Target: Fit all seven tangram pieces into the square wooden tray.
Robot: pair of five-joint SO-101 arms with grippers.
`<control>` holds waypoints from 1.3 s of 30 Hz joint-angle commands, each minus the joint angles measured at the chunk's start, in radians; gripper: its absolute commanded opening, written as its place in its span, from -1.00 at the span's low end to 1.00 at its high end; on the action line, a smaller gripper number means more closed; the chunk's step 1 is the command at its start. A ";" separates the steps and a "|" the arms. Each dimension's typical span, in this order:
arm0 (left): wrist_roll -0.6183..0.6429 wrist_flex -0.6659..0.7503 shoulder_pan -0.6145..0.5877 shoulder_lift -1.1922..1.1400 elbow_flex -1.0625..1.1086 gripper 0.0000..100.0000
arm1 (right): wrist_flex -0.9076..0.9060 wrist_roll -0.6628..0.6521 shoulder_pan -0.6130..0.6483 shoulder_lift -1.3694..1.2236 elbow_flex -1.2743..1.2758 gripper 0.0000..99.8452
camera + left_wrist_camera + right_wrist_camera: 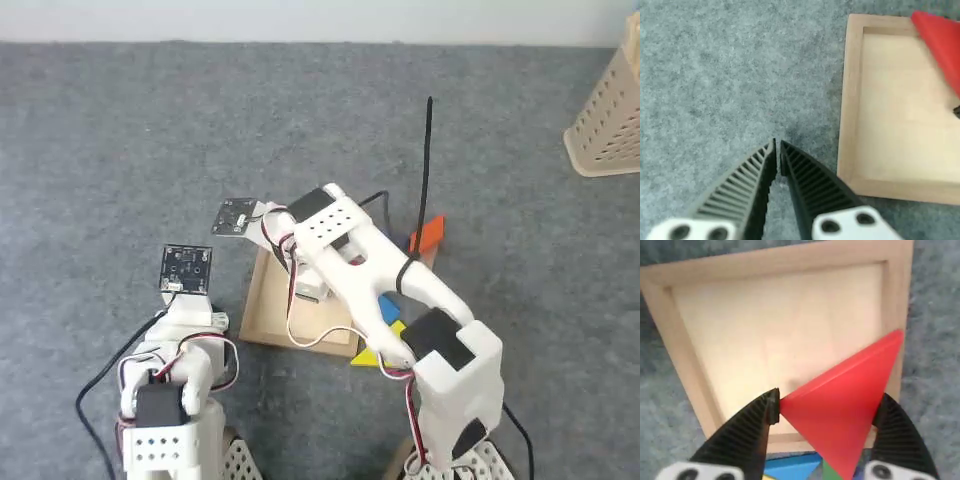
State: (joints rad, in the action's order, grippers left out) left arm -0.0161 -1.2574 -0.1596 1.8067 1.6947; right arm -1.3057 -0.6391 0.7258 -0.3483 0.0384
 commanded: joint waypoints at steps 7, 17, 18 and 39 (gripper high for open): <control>-0.003 -0.006 0.003 0.020 -0.010 -0.97 | -0.036 0.028 0.005 0.117 -0.054 -0.32; -0.003 -0.006 0.003 0.020 -0.010 -0.97 | -0.022 0.341 -0.156 0.407 0.002 -0.73; -0.003 -0.006 0.003 0.020 -0.010 -0.97 | 0.008 0.384 -0.173 0.441 0.038 -0.80; -0.003 -0.006 0.003 0.020 -0.010 -0.97 | 0.460 0.482 -0.127 0.240 0.416 -0.98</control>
State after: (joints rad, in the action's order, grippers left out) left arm -0.0161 -1.2574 -0.1580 1.8067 1.6947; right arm -0.8531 -0.1619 0.5831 -0.0522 0.5324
